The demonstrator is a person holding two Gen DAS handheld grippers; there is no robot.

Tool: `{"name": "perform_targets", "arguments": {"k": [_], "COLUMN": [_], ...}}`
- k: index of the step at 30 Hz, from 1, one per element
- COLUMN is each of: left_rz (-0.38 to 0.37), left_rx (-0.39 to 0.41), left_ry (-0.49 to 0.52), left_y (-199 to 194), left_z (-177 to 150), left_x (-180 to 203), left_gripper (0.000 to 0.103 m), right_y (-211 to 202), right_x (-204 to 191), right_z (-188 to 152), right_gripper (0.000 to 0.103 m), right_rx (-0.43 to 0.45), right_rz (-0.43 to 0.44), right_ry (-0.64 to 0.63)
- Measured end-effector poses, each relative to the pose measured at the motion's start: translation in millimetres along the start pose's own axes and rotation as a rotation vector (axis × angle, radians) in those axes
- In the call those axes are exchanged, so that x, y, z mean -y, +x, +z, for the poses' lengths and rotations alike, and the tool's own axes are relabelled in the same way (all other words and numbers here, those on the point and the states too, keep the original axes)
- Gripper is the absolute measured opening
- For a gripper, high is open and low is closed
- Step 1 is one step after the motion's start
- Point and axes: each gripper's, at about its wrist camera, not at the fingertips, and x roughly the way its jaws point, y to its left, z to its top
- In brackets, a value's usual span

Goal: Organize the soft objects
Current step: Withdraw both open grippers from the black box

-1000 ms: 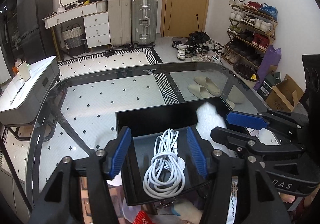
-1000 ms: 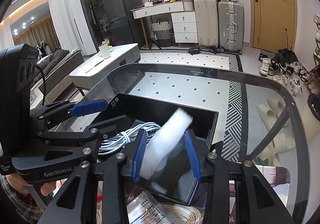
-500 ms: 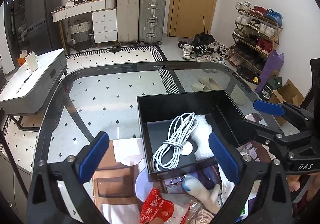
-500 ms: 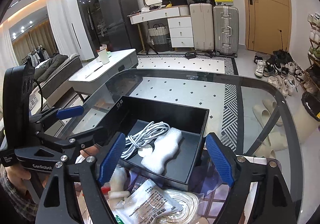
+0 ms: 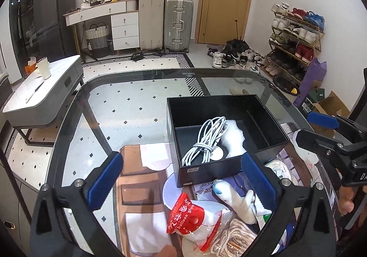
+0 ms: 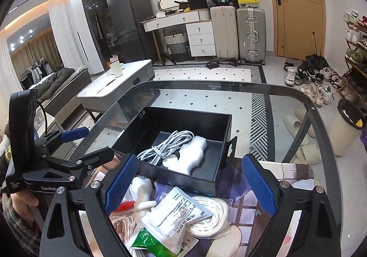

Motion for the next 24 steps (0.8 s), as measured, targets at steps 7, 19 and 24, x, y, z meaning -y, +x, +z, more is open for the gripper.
{"name": "perform_targets", "arguments": {"k": [7, 19, 24], "left_rz": [0.009, 0.007, 0.027], "left_rx": [0.002, 0.009, -0.005], "left_ry": [0.021, 0.019, 0.049], "left_y": [-9, -13, -12], "left_z": [-10, -27, -39], "left_x": [-4, -5, -4], "left_gripper": [0.103, 0.103, 0.103], "right_y": [-12, -17, -20], "right_x": [-6, -17, -17], "right_z": [-9, -26, -33], "right_gripper": [0.099, 0.102, 0.102], "right_rx": [-0.001, -0.005, -0.006], "right_rz": [-0.014, -0.032, -0.025], "right_ry": [0.016, 0.012, 0.041]}}
